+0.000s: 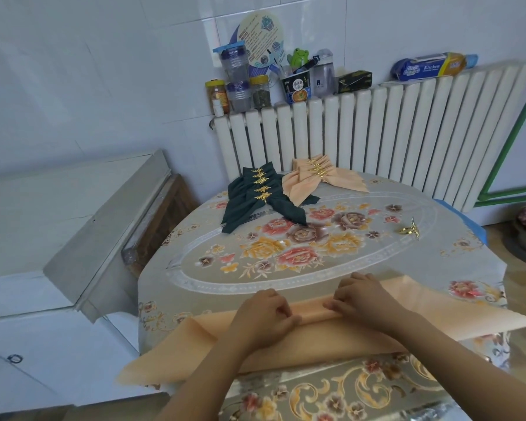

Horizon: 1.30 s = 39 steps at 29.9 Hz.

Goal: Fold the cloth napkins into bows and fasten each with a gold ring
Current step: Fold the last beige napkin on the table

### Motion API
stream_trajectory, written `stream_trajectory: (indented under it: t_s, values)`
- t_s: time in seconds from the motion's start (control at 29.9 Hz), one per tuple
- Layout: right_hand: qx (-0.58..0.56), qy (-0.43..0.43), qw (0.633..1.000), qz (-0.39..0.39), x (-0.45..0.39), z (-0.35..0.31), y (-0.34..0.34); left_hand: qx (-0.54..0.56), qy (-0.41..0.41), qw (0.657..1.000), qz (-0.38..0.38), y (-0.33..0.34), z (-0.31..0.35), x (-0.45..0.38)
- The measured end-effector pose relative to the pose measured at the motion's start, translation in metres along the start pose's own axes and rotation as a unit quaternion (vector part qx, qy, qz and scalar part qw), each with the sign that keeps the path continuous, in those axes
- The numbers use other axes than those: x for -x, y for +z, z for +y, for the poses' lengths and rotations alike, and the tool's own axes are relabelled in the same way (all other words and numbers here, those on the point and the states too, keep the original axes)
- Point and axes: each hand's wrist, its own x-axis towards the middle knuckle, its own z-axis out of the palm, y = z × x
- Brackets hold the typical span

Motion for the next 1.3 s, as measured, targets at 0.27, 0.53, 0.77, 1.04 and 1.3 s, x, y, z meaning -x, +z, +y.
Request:
stream_trajectory:
  t_s: [0.27,0.53,0.77,1.04,1.3]
  values:
    - [-0.04,0.117,0.992,-0.018,0.001,-0.007,0.006,0.028,-0.124,0.992,-0.018,0.003,0.004,-0.01]
    - [0.001,0.012,0.988,0.152,0.012,-0.013,0.0,-0.074,0.009,0.991,0.111,-0.001,0.014,0.0]
    - [-0.073,0.022,0.997,-0.011,0.047,-0.012,-0.012,0.024,0.046,0.998,0.033,0.013,0.015,0.039]
    - [-0.045,0.032,0.998,0.012,0.052,-0.036,-0.005,0.088,0.007,0.995,0.05,0.032,0.015,0.055]
    - [-0.278,0.081,0.957,0.013,0.029,-0.102,0.018,0.102,-0.063,0.991,0.051,0.017,0.003,0.06]
